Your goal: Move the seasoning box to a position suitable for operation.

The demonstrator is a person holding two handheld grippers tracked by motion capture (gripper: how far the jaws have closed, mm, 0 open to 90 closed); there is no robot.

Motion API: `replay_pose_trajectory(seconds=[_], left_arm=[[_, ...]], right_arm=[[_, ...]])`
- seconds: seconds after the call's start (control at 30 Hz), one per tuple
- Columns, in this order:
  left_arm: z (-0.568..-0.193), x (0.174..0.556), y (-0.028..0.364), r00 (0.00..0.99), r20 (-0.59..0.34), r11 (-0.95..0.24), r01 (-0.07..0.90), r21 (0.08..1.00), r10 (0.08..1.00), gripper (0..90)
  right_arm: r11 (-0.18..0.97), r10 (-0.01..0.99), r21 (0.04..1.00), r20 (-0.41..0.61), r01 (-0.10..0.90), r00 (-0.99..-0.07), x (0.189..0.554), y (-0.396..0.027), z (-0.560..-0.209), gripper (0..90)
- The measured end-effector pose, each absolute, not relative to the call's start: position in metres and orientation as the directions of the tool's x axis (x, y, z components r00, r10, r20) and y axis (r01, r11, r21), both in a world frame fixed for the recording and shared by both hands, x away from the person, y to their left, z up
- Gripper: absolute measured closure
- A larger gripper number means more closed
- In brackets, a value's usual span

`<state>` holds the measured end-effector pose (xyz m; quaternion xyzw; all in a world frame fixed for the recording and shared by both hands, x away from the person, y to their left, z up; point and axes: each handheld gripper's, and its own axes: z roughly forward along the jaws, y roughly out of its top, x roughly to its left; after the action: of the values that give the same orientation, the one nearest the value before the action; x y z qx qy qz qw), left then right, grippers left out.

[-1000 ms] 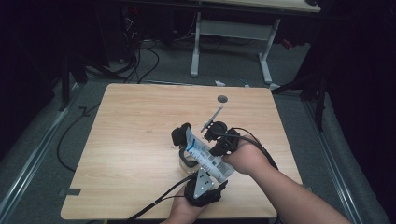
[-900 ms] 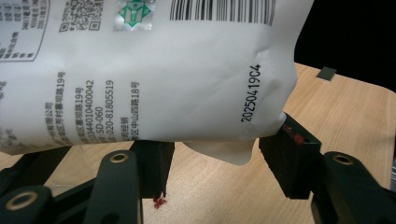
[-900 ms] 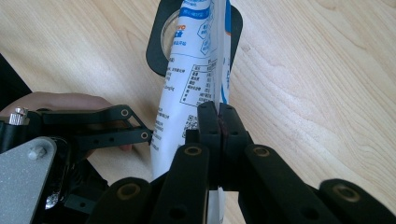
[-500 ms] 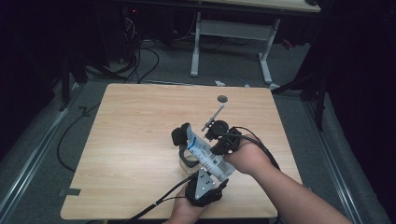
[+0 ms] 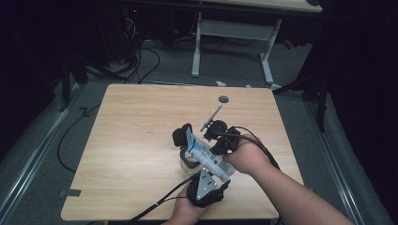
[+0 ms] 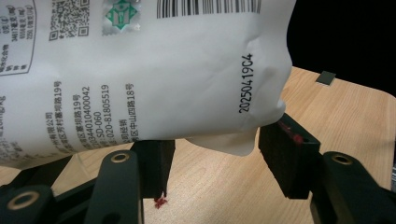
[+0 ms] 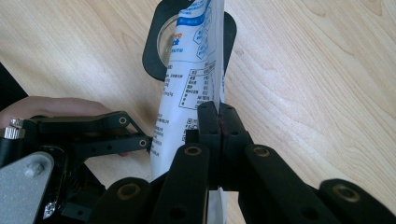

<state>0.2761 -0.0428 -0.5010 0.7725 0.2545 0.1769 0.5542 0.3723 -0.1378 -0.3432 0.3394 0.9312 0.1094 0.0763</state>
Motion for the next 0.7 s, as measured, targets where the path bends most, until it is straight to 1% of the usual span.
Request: replay_pose_trajectory(seconds=[0.7], left_arm=[[-0.5018,0.2757,-0.0422,0.809,-0.015,-0.249,0.198,0.948,0.588,47.8]], right_arm=[[0.746,0.647,0.258,-0.062,0.614,-0.760,0.3703,-0.1375,-0.3422,90.0]])
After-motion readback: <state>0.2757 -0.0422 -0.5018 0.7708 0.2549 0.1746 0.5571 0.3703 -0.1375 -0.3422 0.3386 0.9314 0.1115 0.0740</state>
